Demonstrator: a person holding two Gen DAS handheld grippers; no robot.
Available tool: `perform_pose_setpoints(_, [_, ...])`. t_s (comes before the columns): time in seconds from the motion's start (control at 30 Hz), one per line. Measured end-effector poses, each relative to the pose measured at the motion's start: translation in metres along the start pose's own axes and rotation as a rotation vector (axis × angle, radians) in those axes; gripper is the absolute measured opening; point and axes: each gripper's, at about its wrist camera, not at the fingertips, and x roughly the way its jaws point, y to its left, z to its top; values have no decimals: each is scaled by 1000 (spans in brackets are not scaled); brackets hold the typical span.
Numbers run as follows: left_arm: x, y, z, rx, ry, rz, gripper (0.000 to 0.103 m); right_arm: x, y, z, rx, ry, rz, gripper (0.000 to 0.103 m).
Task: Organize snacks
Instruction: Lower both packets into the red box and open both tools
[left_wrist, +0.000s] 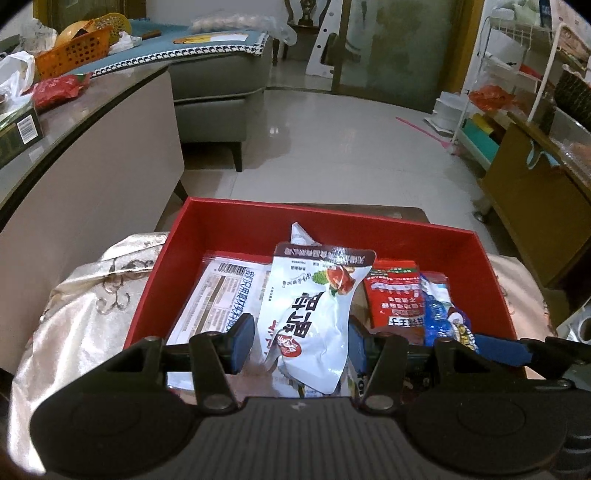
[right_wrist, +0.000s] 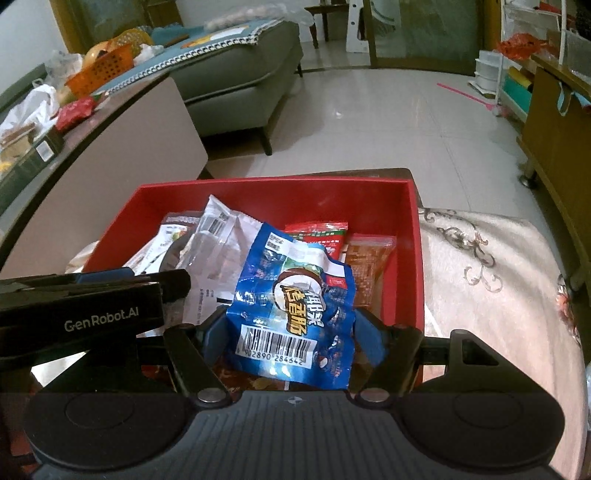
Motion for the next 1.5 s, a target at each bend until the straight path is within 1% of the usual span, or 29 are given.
perform_pose_setpoints(0.27, [8,0,-1,7,11,11,48,6,0,0,-23,-3,-17,80])
perform_pose_setpoints(0.33, [7,-1,0,14,14,18,52,4,1,0,-27,0,-28,82])
perform_pose_setpoints(0.53, [-5,-4,-2,29,14,21,57,-7,2,-2,-33,8,-56,86])
perform_pose_setpoints(0.57, [-9,-5,-3,30,9,23,58,-11,2,-3,-33,5,-59,87])
perform_pose_setpoints(0.63, [-19,-5,-4,26,-4,25,64,-21,3,-3,-32,-3,-67,88])
perform_pose_setpoints(0.7, [-34,-4,-7,24,-24,26,66,-33,5,-6,-39,-22,-71,90])
perform_pose_setpoints(0.8, [-55,-2,-12,22,-46,14,67,-52,8,-10,-48,-44,-69,94])
perform_pose_setpoints(0.87, [-70,-2,-17,26,-65,8,69,-66,11,-15,-51,-59,-63,94])
perform_pose_setpoints(0.93, [-84,-1,-22,27,-86,14,77,-80,15,-21,-56,-72,-65,94])
perform_pose_setpoints(1.03, [-106,1,-31,38,-116,-4,79,-101,19,-30,-57,-94,-62,94])
perform_pose_setpoints(1.2, [-136,4,-49,45,-152,-12,84,-133,26,-51,-40,-121,-44,95])
perform_pose_setpoints(1.37, [-160,10,-68,28,-176,-25,88,-155,34,-70,-39,-140,-30,95])
perform_pose_setpoints(1.43, [-168,12,-75,25,-189,-20,91,-162,36,-76,-38,-144,-23,95])
perform_pose_setpoints(1.5, [-174,12,-81,29,-200,-14,93,-168,38,-82,-37,-146,-16,95])
